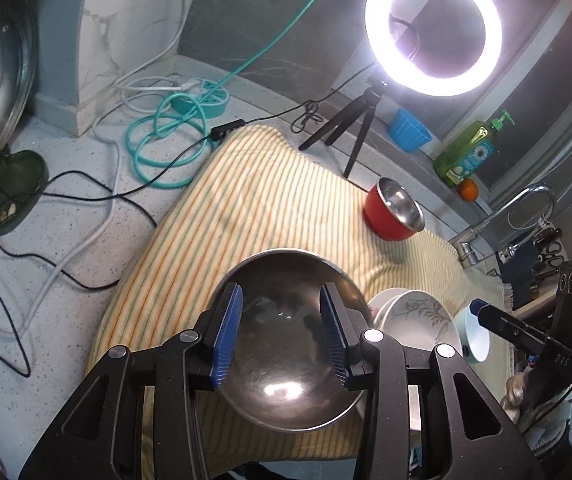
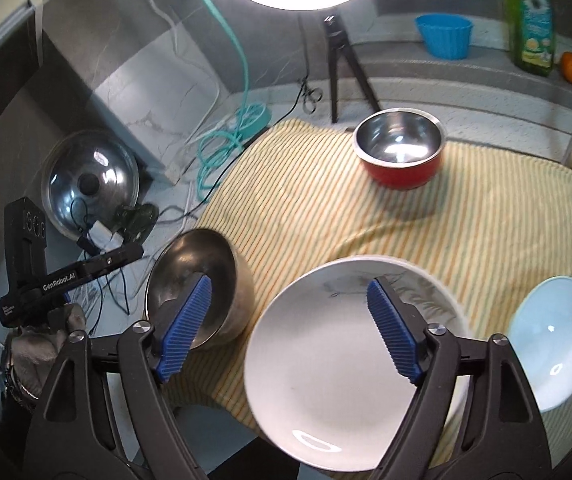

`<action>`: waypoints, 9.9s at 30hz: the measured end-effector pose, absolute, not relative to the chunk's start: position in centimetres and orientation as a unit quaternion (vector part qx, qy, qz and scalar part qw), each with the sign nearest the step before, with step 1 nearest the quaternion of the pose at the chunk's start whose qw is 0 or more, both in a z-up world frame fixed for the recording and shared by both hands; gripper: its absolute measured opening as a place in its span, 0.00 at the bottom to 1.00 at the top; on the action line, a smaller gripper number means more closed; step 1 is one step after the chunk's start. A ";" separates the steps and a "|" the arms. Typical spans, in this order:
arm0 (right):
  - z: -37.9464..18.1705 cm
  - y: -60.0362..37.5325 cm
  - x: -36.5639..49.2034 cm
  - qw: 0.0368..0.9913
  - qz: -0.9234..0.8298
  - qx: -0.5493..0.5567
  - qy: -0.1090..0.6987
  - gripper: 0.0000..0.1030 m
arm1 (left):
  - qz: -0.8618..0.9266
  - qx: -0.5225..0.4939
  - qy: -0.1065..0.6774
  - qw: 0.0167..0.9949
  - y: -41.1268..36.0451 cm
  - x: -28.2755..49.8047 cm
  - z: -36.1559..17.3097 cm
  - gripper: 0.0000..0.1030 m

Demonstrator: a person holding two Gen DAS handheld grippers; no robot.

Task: Organize plates and bowls
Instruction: 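Set the steel bowl down and open the right gripper, then move the right gripper to the red steel bowl and grasp its rim, then lift the red bowl with the right gripper and nest it into the steel bowl, then open the right gripper and withdraw from the nested bowls, then move the right gripper to the light blue bowl and grasp its rim, then lift the light blue bowl with the right gripper toward the plate stack, then lower the light blue bowl with the right gripper into the red bowl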

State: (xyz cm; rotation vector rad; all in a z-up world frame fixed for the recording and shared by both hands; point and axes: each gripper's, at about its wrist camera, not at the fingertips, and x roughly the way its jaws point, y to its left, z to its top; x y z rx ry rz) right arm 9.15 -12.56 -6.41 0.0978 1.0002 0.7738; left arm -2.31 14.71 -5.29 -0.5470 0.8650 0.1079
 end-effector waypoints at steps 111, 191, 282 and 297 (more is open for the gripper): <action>-7.7 -8.0 13.4 0.744 0.395 0.091 0.532 0.21 | -0.025 -0.246 0.445 0.861 11.4 4.9 -4.1 0.22; -6.2 -20.1 11.0 0.825 0.287 0.019 0.487 0.63 | -0.067 -0.200 0.448 0.869 2.0 2.8 -4.5 0.30; -6.0 -9.2 10.6 0.759 0.420 0.010 0.497 0.16 | 0.014 -0.237 0.429 0.871 6.9 -1.0 -2.9 0.26; -9.3 -0.7 9.2 0.717 0.459 -0.045 0.522 0.16 | 0.078 -0.287 0.438 0.848 12.3 -4.5 -5.3 0.26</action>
